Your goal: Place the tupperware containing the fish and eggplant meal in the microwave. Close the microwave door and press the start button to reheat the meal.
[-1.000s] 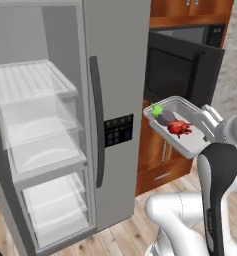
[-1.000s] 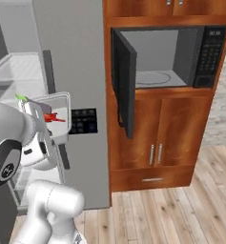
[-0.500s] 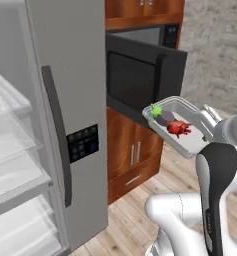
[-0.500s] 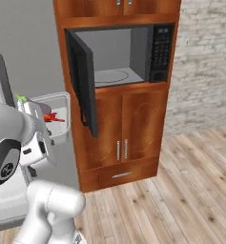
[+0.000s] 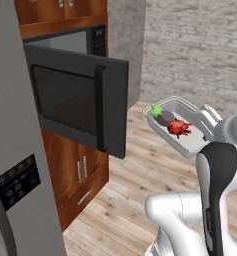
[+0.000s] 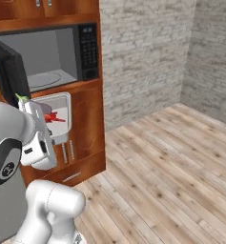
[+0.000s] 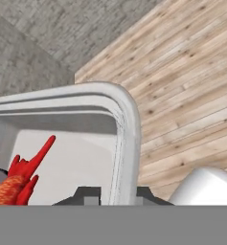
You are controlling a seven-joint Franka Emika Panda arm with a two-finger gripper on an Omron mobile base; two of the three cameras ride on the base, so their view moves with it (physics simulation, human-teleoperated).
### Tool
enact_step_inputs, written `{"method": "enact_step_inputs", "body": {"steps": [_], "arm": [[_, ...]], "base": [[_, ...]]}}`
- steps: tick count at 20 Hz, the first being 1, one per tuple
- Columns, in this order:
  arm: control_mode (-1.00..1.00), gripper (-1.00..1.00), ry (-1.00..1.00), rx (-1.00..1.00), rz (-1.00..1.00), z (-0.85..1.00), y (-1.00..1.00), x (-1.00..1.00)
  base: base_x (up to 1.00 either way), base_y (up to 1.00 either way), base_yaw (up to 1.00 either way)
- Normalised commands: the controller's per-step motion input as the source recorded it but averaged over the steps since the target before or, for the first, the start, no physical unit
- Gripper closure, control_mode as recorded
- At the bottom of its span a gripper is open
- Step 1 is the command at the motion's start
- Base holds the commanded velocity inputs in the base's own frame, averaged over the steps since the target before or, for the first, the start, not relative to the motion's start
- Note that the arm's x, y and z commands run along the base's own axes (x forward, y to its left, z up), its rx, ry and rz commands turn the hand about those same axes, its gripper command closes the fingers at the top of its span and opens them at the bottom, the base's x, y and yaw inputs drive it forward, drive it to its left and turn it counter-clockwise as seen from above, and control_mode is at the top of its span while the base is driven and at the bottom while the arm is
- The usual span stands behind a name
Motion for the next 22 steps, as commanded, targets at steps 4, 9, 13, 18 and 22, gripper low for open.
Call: {"method": "enact_step_inputs", "body": {"steps": [4,9,13,18,22], "arm": [[1.0,1.0,0.0,0.0,0.0,0.0,0.0,0.0],[1.0,1.0,0.0,0.0,0.0,0.0,0.0,0.0],[1.0,1.0,0.0,0.0,0.0,0.0,0.0,0.0],[1.0,1.0,0.0,0.0,0.0,0.0,0.0,0.0],[1.0,1.0,0.0,0.0,0.0,0.0,0.0,0.0]], "base": [[0.36,-0.33,-0.28],[0.68,-0.43,0.01],[0.97,-0.4,0.06],[0.8,-0.08,0.13],[0.58,0.0,0.48]]}}
